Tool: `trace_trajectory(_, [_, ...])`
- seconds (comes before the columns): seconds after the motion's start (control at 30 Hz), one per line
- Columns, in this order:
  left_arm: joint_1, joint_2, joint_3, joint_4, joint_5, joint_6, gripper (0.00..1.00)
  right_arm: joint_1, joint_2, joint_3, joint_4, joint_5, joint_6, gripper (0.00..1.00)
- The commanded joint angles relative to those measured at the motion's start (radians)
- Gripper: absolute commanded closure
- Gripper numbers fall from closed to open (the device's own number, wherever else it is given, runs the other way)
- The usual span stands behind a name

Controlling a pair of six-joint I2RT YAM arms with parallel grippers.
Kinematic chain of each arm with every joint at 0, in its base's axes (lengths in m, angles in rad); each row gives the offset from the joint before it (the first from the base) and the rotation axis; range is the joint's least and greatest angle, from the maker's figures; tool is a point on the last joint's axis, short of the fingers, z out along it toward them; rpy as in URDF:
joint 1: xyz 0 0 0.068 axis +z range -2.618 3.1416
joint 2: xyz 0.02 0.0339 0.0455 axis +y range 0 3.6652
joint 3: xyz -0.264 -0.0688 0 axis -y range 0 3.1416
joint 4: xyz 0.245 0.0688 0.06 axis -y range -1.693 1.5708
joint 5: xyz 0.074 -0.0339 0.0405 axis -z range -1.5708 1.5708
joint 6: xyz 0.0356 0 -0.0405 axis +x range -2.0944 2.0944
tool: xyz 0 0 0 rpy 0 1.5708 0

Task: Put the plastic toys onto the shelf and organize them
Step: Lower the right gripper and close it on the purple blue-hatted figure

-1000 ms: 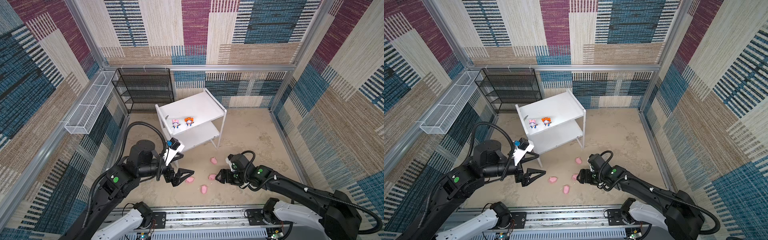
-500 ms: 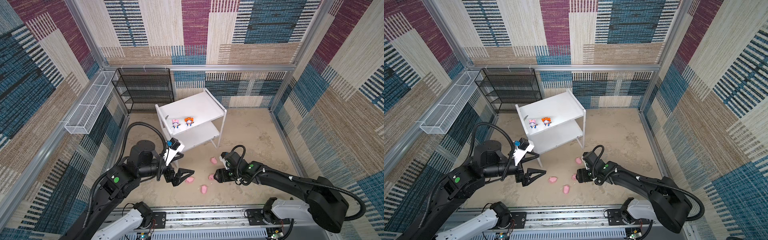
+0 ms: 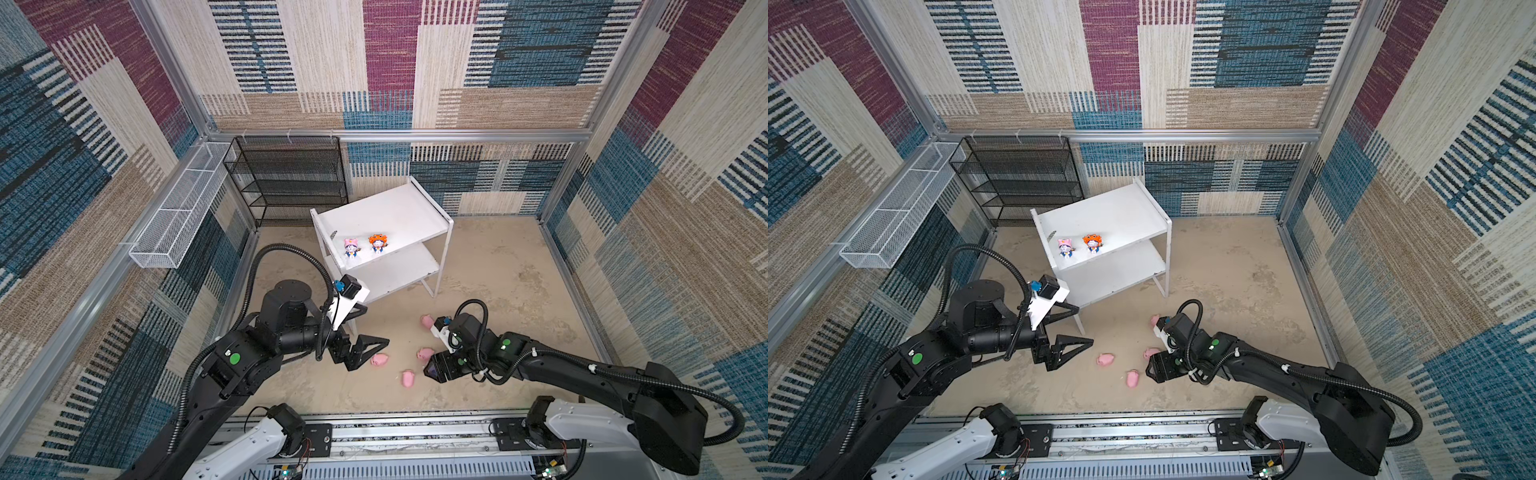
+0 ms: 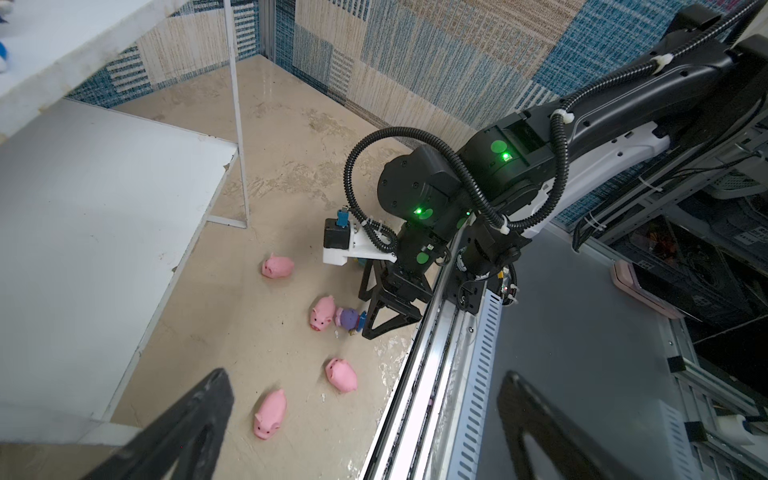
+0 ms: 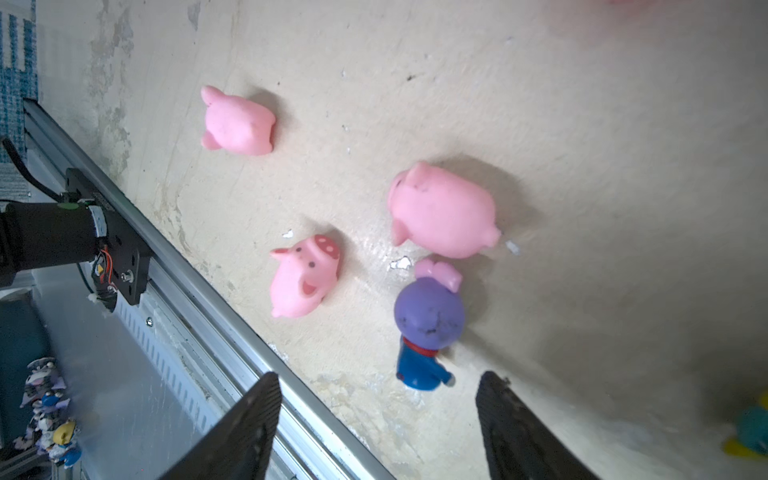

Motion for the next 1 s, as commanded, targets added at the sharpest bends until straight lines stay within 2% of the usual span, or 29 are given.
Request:
trace_trajectory(0.0, [0.0, 0.002, 0.0, 0.037, 0.014, 0.0, 0.0, 0.002, 0.003, 0.002, -0.012, 0.076, 0.035, 0.26])
trace_trajectory(0.27, [0.0, -0.011, -0.002, 0.023, 0.009, -0.006, 0.0, 0.015, 0.054, 0.001, 0.032, 0.101, 0.012, 0.36])
trace_trajectory(0.5, [0.0, -0.005, -0.005, 0.024, 0.007, -0.014, 0.0, 0.143, 0.056, 0.036, -0.051, 0.3, 0.086, 0.38])
trace_trajectory(0.83, [0.0, 0.001, -0.005, 0.03, 0.015, -0.013, 0.0, 0.309, 0.17, 0.115, -0.141, 0.507, 0.208, 0.43])
trace_trajectory(0.97, [0.0, 0.003, -0.007, 0.03, 0.017, -0.013, 0.01, 0.357, 0.214, 0.142, -0.169, 0.552, 0.234, 0.44])
